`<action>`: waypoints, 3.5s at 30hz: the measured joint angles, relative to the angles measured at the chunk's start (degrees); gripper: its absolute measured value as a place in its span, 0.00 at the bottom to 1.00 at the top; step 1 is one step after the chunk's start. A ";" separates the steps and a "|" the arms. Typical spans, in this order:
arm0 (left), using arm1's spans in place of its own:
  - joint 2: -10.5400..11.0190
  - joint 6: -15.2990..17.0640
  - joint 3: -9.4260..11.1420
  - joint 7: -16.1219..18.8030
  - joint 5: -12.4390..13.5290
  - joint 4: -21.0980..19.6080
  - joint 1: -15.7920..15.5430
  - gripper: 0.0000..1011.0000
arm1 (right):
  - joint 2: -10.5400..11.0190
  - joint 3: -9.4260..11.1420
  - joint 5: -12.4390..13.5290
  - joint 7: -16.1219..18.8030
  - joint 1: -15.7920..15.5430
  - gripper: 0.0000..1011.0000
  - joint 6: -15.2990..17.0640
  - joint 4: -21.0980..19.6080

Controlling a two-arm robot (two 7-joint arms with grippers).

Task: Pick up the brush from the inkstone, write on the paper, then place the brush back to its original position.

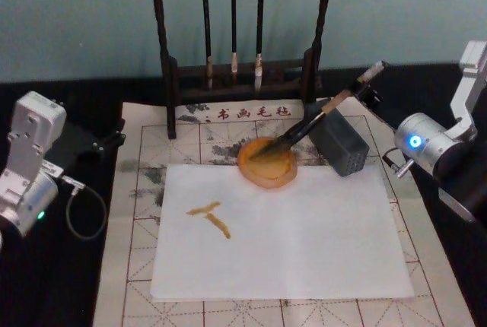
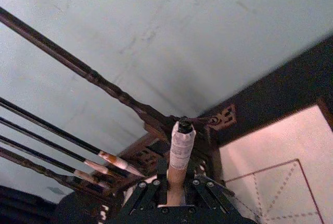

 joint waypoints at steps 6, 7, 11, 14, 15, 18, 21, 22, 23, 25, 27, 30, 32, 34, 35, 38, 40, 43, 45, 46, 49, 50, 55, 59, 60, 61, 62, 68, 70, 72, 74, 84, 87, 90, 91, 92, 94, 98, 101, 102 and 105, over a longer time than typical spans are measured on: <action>0.00 0.00 0.00 0.00 0.00 0.00 0.00 0.99 | 0.80 -0.59 0.54 0.91 -0.49 0.19 -1.45 -1.71; 0.00 0.00 0.00 0.00 0.00 0.00 0.00 0.99 | 0.96 -0.68 0.57 1.01 -0.63 0.19 -1.68 -2.08; 0.00 0.00 0.00 0.00 0.00 0.00 0.00 0.99 | 2.02 -1.17 0.60 1.97 -1.57 0.19 -3.16 -4.33; 0.00 0.00 0.00 0.00 0.00 0.00 0.00 0.99 | 2.59 -1.50 0.56 2.75 -2.04 0.19 -3.88 -5.36; 0.00 0.00 0.00 0.00 0.00 0.00 0.00 0.99 | 3.00 -1.78 0.42 3.41 -2.33 0.19 -4.53 -6.03; 0.00 0.00 0.00 0.00 0.00 0.00 0.00 0.99 | 3.61 -2.42 -0.23 4.48 -2.67 0.19 -5.73 -6.81; 0.00 0.00 0.00 0.00 0.00 0.00 0.00 0.99 | 4.37 -3.44 -1.62 5.91 -2.98 0.19 -7.66 -7.71; 0.00 0.00 0.00 0.00 0.00 0.00 0.00 0.99 | 4.50 -3.57 -1.86 6.14 -3.01 0.19 -8.00 -7.86; 0.00 0.00 0.00 0.00 0.00 0.00 0.00 0.99 | 4.62 -3.71 -2.13 6.42 -3.05 0.19 -8.32 -8.01; 0.00 0.00 0.00 0.00 0.00 0.00 0.00 0.99 | 4.95 -4.06 -2.92 7.29 -3.19 0.19 -9.32 -8.42; 0.00 0.00 0.00 0.00 0.00 0.00 0.00 0.99 | 5.20 -4.27 -3.56 8.03 -3.33 0.19 -10.11 -8.75; 0.00 0.00 0.00 0.00 0.00 0.00 0.00 0.99 | 5.60 -4.72 -5.28 9.64 -3.55 0.19 -11.99 -9.17; 0.00 0.00 0.00 0.00 0.00 0.00 0.00 0.99 | 5.85 -5.20 -7.43 11.23 -3.67 0.19 -14.10 -9.26; 0.00 0.00 0.00 0.00 0.00 0.00 0.00 0.99 | 5.91 -5.50 -8.71 12.01 -3.69 0.19 -15.33 -9.22; 0.00 0.00 0.00 0.00 0.00 0.00 0.00 0.99 | 5.91 -5.82 -10.20 12.76 -3.69 0.19 -16.56 -8.98; 0.00 0.00 0.00 0.00 0.00 0.00 0.00 0.99 | 5.85 -6.34 -12.53 13.62 -3.46 0.19 -18.16 -8.28; 0.00 0.00 0.00 0.00 0.00 0.00 0.00 0.99 | 5.66 -6.61 -13.88 14.05 -3.13 0.19 -18.76 -7.55; 0.00 0.00 0.00 0.00 0.00 0.00 0.00 0.99 | 5.35 -6.75 -15.04 14.18 -2.76 0.19 -19.02 -6.83; 0.00 0.00 0.00 0.00 0.00 0.00 0.00 0.99 | 5.12 -6.76 -15.53 14.12 -2.58 0.19 -19.06 -6.52; 0.00 0.00 0.00 0.00 0.00 0.00 0.00 0.99 | 5.02 -6.75 -15.77 14.09 -2.51 0.19 -19.08 -6.39; 0.00 0.00 0.00 0.00 0.00 0.00 0.00 0.99 | 4.56 -6.59 -16.56 13.91 -2.27 0.19 -19.25 -5.86; 0.00 0.00 0.00 0.00 0.00 0.00 0.00 0.99 | 4.45 -6.54 -16.84 13.81 -2.22 0.19 -19.38 -5.74; 0.00 0.00 0.00 0.00 0.00 0.00 0.00 0.99 | 3.86 -6.37 -19.09 13.47 -2.08 0.19 -20.75 -5.11; 0.00 0.00 0.00 0.00 0.00 0.00 -0.01 0.99 | 3.49 -6.26 -21.02 13.42 -2.06 0.19 -22.20 -4.79; 0.00 0.00 0.00 0.00 0.00 0.00 0.00 0.99 | 3.43 -6.20 -21.31 13.42 -2.06 0.19 -22.41 -4.76; 0.00 0.00 0.00 0.00 0.00 0.00 0.00 0.99 | 3.38 -6.14 -21.59 13.42 -2.06 0.19 -22.62 -4.74; 0.00 0.00 0.00 0.00 0.00 0.00 0.00 0.99 | 3.34 -6.07 -21.85 13.43 -2.06 0.19 -22.83 -4.73; 0.00 0.00 0.00 0.00 0.00 0.00 0.00 0.99 | 3.09 -5.61 -23.79 13.70 -2.26 0.19 -24.25 -4.73; 0.00 0.00 0.00 0.00 0.00 0.00 0.00 0.99 | 3.03 -5.52 -24.19 13.78 -2.29 0.19 -24.49 -4.73; 0.00 0.00 0.00 0.00 0.00 0.00 0.00 0.99 | 3.00 -5.35 -24.92 13.99 -2.37 0.19 -24.93 -4.73; -0.01 0.00 0.00 0.00 0.00 0.00 0.00 0.99 | 2.96 -5.11 -25.48 14.13 -2.47 0.19 -25.29 -4.83; 0.00 0.00 0.00 0.00 0.00 0.00 0.00 0.99 | 3.25 -3.58 -26.75 15.46 -4.27 0.19 -26.60 -8.14; 0.00 0.00 0.00 0.00 0.00 0.00 0.00 0.99 | 3.40 -2.95 -26.60 16.08 -5.20 0.19 -26.53 -9.84; 0.00 0.00 0.00 0.00 0.00 0.00 0.00 0.99 | 3.65 -2.34 -26.09 16.84 -6.34 0.19 -26.12 -11.72; 0.00 0.00 0.00 0.00 0.00 0.00 0.00 0.99 | 3.72 -2.20 -25.94 17.04 -6.62 0.19 -25.97 -12.18; 0.00 0.00 0.00 0.00 0.00 0.00 0.00 0.99 | 3.78 -2.05 -25.75 17.27 -6.89 0.19 -25.78 -12.62; 0.00 0.00 0.00 0.00 0.00 0.00 0.00 0.99 | 3.91 -1.67 -25.23 17.98 -7.78 0.19 -25.26 -13.89; 0.00 0.00 0.00 0.00 0.00 0.00 0.00 0.99 | 4.17 -1.35 -24.58 19.76 -9.22 0.19 -24.74 -15.78; 0.00 0.00 0.00 0.00 0.00 0.00 0.00 0.99 | 4.76 -1.35 -23.97 21.95 -10.68 0.19 -24.44 -17.64; 0.00 0.00 0.00 0.00 0.00 0.00 0.00 0.99 | 4.76 -1.35 -23.97 21.95 -10.68 0.19 -24.44 -17.64; 0.00 0.00 0.00 0.00 0.00 0.00 0.00 0.99 | 5.36 -1.55 -23.45 23.65 -11.87 0.19 -24.39 -19.01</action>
